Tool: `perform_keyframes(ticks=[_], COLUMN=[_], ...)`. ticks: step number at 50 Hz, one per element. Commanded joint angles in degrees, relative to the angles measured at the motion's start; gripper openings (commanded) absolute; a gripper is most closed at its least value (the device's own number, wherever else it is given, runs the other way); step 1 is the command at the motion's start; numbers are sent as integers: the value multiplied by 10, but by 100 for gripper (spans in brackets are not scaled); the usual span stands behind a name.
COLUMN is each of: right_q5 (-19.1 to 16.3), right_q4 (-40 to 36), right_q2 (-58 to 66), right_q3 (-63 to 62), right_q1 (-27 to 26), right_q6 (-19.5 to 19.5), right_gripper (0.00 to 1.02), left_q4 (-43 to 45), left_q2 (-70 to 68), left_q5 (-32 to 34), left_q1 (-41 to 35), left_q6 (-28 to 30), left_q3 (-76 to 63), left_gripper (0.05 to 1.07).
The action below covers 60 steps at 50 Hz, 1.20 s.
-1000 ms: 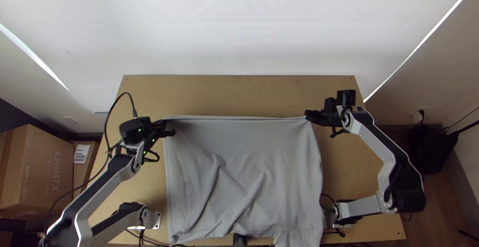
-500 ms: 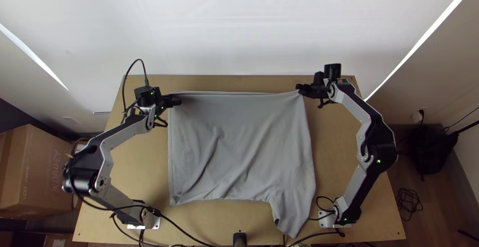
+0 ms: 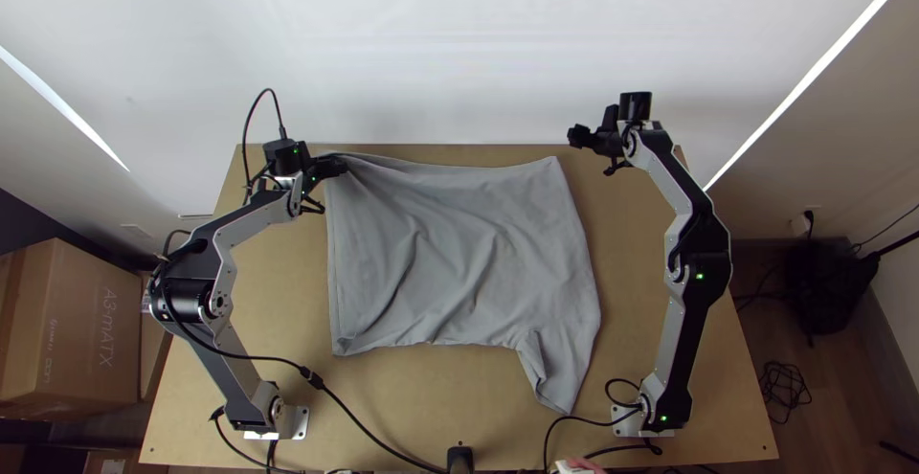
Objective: Fold the t-shirt
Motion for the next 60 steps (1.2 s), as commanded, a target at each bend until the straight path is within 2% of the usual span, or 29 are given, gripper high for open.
perform_keyframes(ticks=[1,10,16,20,23,25,33,37,42,46,49,51,60], right_q5=[4,3,1,-13,-22,-26,-93,-100,-103,-103,-102,-102,-103], right_q4=[-12,-120,-225,-298,-332,-351,-383,-426,-479,-531,-546,-546,-536], right_q2=[-32,-80,-129,-174,-214,-247,-383,-444,-512,-544,-565,-578,-604], right_q3=[30,83,92,83,58,26,-147,-236,-353,-420,-469,-500,-612], right_q1=[-10,-34,-51,-66,-78,-88,-121,-125,-125,-125,-124,-124,-125], right_q6=[10,50,53,53,55,71,75,63,26,-21,-33,-54,-93], right_gripper=[98,98,98,98,98,98,98,98,98,97,97,96,74], left_q4=[-26,-74,-120,-156,-178,-197,-243,-255,-271,-284,-290,-293,-308], left_q2=[-23,-110,-175,-227,-268,-296,-389,-428,-463,-482,-494,-499,-521], left_q5=[-2,-1,0,2,2,7,17,17,17,17,17,17,17], left_q1=[15,26,26,26,22,21,20,20,20,19,19,19,4], left_q6=[-10,-5,7,18,26,29,36,37,39,38,38,38,35], left_q3=[43,48,43,34,23,16,-19,-37,-50,-54,-56,-57,-56], left_gripper=[103,103,103,103,103,103,103,103,103,103,103,103,103])
